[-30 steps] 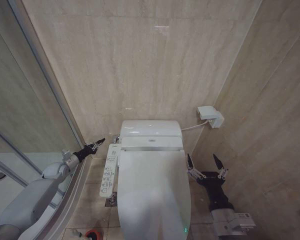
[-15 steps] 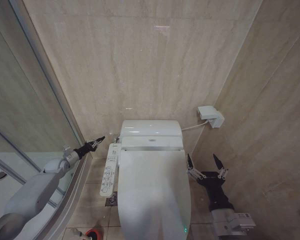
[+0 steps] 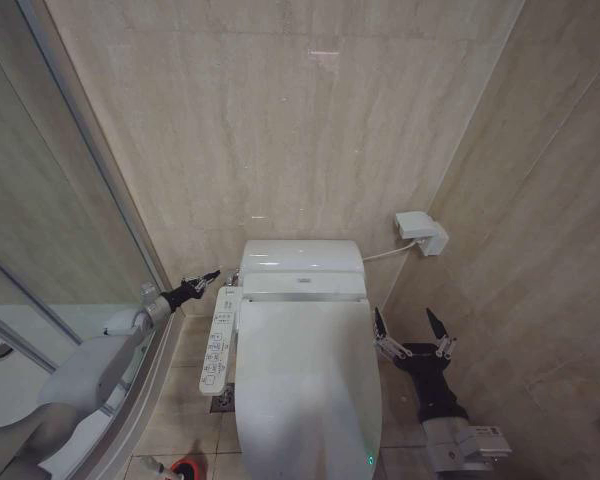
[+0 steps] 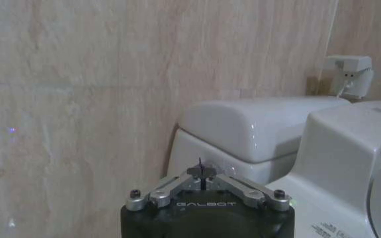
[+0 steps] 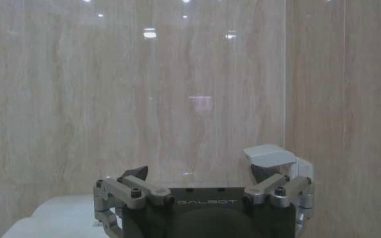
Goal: Open the toilet lid, clean the toilet bowl with a toilet brush, close the toilet lid, and flush.
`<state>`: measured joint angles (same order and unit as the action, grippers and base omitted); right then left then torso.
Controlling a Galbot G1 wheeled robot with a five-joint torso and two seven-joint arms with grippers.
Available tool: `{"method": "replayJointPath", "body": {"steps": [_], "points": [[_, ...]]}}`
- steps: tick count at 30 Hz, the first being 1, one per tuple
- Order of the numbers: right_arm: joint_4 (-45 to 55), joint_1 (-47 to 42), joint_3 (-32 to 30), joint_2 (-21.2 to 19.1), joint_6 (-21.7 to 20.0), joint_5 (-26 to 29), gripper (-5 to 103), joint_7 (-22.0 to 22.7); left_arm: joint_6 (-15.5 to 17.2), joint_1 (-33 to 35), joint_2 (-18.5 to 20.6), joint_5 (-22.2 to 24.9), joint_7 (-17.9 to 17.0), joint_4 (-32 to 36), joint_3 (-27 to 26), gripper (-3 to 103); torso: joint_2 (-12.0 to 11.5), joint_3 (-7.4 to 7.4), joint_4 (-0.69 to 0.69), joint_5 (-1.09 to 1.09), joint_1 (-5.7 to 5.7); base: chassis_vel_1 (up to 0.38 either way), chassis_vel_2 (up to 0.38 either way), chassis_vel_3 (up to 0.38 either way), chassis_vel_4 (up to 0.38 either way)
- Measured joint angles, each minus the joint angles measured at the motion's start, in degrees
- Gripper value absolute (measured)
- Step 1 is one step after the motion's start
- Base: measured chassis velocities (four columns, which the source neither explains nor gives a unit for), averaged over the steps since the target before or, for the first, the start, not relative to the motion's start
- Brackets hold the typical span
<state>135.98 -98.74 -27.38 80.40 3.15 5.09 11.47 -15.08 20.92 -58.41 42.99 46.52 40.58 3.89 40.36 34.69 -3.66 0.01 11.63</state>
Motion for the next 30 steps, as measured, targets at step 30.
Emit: {"method": "replayJointPath", "body": {"steps": [30], "points": [[0.0, 0.0, 0.0, 0.0, 0.0, 0.0, 100, 0.01, -0.25, -2.59, -5.49, -2.6, 0.42, -8.07, 1.83, 0, 0.0, 0.01, -0.02, -0.04, 0.01, 0.0, 0.0, 0.0, 0.0]]}}
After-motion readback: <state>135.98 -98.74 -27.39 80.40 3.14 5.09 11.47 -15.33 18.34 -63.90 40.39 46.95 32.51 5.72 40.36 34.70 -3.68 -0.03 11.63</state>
